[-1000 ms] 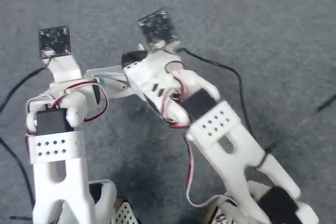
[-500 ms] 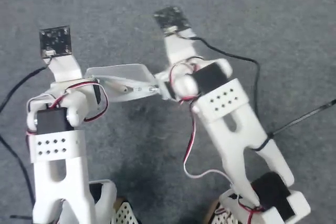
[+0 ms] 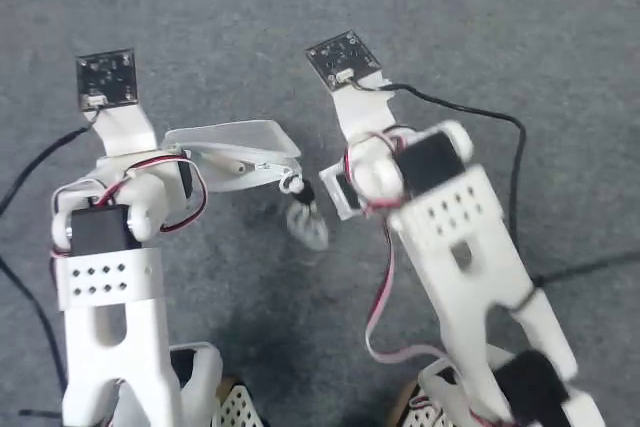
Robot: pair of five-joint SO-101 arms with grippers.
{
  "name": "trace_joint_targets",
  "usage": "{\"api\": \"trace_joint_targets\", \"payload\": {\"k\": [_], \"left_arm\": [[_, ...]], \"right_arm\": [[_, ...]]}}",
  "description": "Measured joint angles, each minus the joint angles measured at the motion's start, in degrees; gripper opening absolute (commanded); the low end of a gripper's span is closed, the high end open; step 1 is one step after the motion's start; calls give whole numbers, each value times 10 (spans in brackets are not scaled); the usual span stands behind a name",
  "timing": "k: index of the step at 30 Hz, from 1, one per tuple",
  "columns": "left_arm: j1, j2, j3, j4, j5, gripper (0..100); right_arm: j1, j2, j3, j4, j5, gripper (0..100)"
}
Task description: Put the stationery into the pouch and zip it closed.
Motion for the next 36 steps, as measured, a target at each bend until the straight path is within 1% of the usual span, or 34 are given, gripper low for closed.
{"api": "trace_joint_targets", "payload": {"k": [5, 7, 11, 13, 18, 22, 29, 36], "left_arm": [[0, 0, 0, 0, 0, 12], [0, 0, 0, 0, 0, 12], [0, 0, 0, 0, 0, 12], [0, 0, 0, 0, 0, 12], [0, 0, 0, 0, 0, 12], [0, 0, 0, 0, 0, 12], [0, 0, 0, 0, 0, 12], [0, 0, 0, 0, 0, 12]], "right_arm": [[-55, -103, 49, -12, 0, 165], [-66, -142, 89, -33, 0, 189], [-69, -207, 178, -89, 0, 195], [-71, -236, 223, -123, -11, 195], [-114, -302, 336, -210, -24, 195], [-148, -345, 436, -303, -27, 193], [-151, -376, 584, -476, -27, 191], [-150, -376, 680, -628, -27, 191]]}}
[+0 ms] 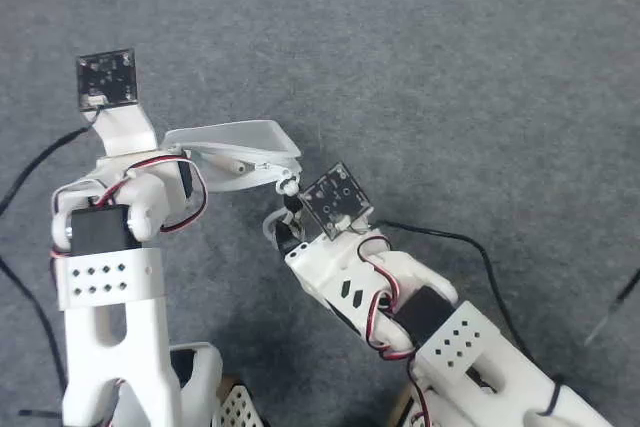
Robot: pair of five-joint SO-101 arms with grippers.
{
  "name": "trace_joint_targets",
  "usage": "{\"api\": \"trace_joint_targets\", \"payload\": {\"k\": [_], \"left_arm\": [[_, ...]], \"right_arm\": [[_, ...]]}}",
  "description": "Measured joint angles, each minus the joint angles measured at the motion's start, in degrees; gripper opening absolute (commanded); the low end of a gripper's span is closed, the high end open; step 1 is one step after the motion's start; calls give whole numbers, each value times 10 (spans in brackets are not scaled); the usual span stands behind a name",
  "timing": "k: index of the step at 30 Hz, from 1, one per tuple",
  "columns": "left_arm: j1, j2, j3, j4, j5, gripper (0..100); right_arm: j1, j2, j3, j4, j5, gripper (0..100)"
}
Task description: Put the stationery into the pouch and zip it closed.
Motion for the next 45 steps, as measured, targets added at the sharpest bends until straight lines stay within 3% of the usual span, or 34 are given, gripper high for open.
{"api": "trace_joint_targets", "payload": {"k": [8, 23, 31, 41, 45], "left_arm": [[0, 0, 0, 0, 0, 12], [0, 0, 0, 0, 0, 12], [0, 0, 0, 0, 0, 12], [0, 0, 0, 0, 0, 12], [0, 0, 0, 0, 0, 12]], "right_arm": [[16, 0, 35, -91, 0, 191], [25, 0, 35, -137, 0, 189], [25, 0, 35, -137, 0, 45], [25, 0, 35, -146, 4, 9], [27, -37, 40, -106, 64, 6]]}}
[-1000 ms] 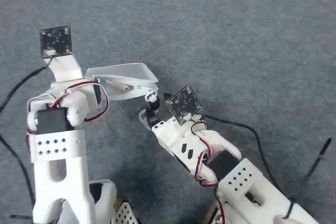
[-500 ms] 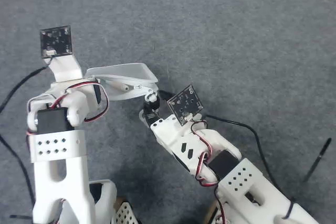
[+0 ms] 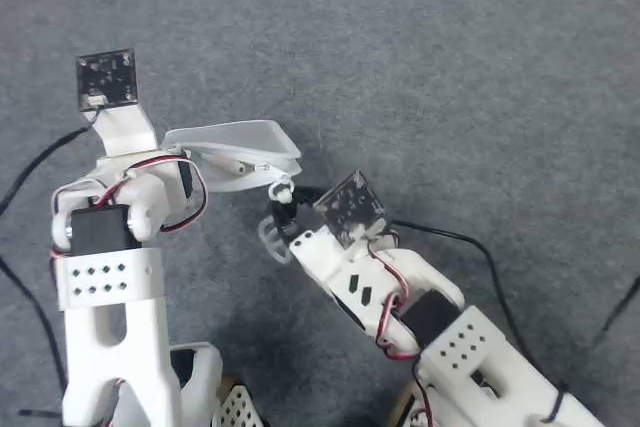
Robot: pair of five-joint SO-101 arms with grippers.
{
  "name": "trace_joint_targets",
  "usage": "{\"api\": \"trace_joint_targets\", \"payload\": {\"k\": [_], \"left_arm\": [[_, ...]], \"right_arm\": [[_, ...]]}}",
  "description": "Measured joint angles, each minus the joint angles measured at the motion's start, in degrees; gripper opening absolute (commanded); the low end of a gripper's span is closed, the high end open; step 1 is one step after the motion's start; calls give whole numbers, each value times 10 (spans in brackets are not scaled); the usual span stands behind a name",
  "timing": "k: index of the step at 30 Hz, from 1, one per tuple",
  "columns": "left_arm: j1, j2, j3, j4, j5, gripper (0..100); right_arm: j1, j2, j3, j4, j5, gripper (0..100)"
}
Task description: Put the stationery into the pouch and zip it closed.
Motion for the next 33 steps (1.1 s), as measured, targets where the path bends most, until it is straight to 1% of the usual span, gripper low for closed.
{"api": "trace_joint_targets", "payload": {"k": [4, 7, 9, 11, 15, 20, 23, 27, 30, 33], "left_arm": [[0, 0, 0, 0, 0, 29], [0, 0, 0, 0, 0, 124], [0, 0, 0, 0, 0, 189], [0, 1, 1, 0, 0, 225], [0, 1, 1, 0, 0, 227], [9, 2, -22, 5, -6, 227], [39, 2, -60, 29, -33, 227], [113, 2, -84, 38, -65, 225], [175, 2, -86, 38, -115, 225], [221, 2, -86, 28, -183, 225]], "right_arm": [[-2, -62, 0, 64, 30, 6], [-4, -108, 0, 108, 33, 6], [-24, -134, 0, 137, 35, 6], [-44, -156, 0, 164, 35, 6], [-69, -188, 0, 207, 35, 6], [-75, -219, 0, 253, 35, 6], [-87, -239, 0, 279, 35, 6], [-120, -268, 0, 313, 35, 6], [-139, -288, 0, 338, 35, 6], [-145, -309, 0, 362, 35, 6]]}}
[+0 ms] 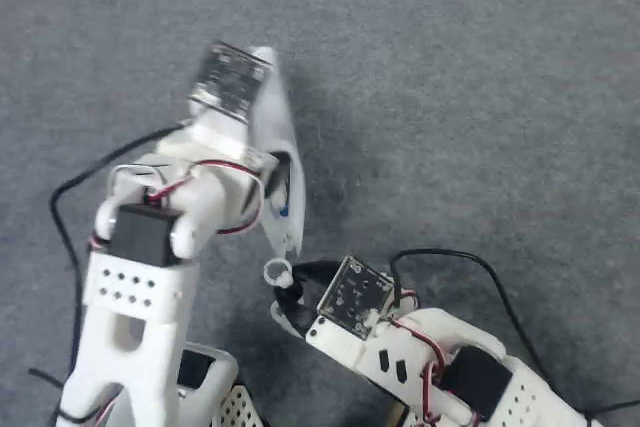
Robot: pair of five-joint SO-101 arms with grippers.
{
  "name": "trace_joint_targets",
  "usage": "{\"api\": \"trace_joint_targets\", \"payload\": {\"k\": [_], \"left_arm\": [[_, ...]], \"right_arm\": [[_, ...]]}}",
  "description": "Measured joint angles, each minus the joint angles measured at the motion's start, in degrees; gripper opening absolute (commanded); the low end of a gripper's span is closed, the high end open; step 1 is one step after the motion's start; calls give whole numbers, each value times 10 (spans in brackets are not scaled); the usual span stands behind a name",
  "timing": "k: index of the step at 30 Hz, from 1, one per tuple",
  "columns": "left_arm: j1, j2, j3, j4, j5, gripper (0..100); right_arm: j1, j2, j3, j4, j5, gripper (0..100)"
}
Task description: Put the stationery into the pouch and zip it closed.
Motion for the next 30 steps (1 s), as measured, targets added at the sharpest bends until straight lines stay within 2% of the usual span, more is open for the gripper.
{"api": "trace_joint_targets", "payload": {"k": [4, 8, 13, 23, 26, 30], "left_arm": [[63, 0, 0, -1, -84, 225], [121, 0, -6, 4, -116, 225], [177, -1, -69, 84, -150, 225], [181, -1, -238, 248, -151, 224], [181, -1, -246, 257, -151, 226], [149, -2, -247, 259, -151, 228]], "right_arm": [[-3, -25, 0, 23, 0, 6], [-3, -49, 0, 40, 0, 6], [-3, -89, 18, 43, 0, 6], [3, -115, 35, 44, 0, 6], [37, -117, 33, 48, 0, 6], [76, -116, 4, 88, 0, 6]]}}
